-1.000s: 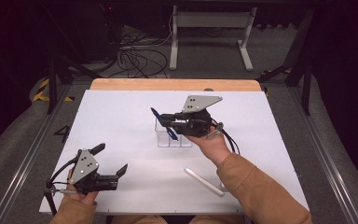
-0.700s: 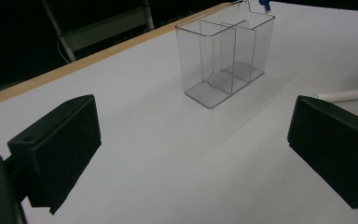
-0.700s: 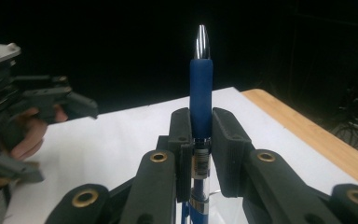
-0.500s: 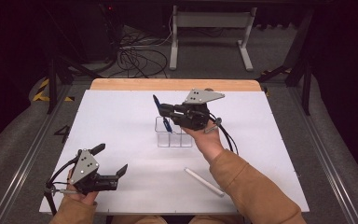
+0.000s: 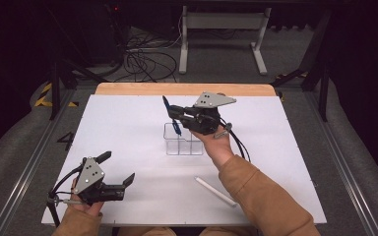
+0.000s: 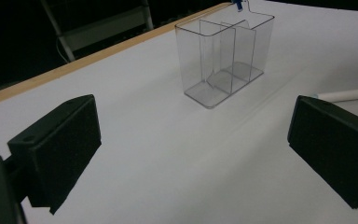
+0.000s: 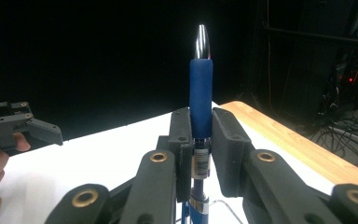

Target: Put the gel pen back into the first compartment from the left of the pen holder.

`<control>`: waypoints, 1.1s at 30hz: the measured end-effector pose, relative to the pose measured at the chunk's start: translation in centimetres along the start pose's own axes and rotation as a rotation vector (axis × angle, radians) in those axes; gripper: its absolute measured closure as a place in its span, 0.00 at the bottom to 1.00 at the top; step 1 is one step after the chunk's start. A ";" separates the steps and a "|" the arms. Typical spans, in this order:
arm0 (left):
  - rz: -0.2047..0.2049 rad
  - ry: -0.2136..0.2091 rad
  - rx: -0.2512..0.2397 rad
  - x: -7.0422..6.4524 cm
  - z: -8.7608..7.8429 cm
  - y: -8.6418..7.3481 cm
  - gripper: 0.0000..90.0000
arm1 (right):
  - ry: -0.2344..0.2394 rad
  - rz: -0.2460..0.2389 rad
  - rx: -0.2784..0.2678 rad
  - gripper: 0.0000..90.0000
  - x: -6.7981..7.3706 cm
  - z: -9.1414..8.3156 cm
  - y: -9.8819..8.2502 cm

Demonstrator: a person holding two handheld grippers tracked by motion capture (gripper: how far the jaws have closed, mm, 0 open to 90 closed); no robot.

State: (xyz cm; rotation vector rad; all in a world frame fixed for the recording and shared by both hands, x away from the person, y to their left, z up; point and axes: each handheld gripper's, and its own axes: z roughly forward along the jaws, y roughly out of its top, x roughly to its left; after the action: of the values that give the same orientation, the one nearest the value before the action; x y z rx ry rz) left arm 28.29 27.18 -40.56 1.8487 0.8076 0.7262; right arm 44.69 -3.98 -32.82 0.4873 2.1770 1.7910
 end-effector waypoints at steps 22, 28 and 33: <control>0.003 0.001 0.000 0.1 0.0 0.0 0.04 | -0.003 -0.035 0.036 0.87 0.1 2.4 -1.2; 0.001 0.002 -0.001 0.0 0.0 0.0 0.04 | 0.002 -0.033 0.051 0.87 0.2 2.6 -1.4; 0.001 0.002 -0.002 0.0 0.0 0.0 0.04 | 0.001 -0.025 0.060 0.83 0.2 2.6 -1.5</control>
State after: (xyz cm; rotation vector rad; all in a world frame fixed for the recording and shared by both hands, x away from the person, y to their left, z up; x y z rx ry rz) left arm 28.31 27.21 -40.58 1.8468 0.8068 0.7300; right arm 45.52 -1.85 -34.76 0.4707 2.2331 1.7177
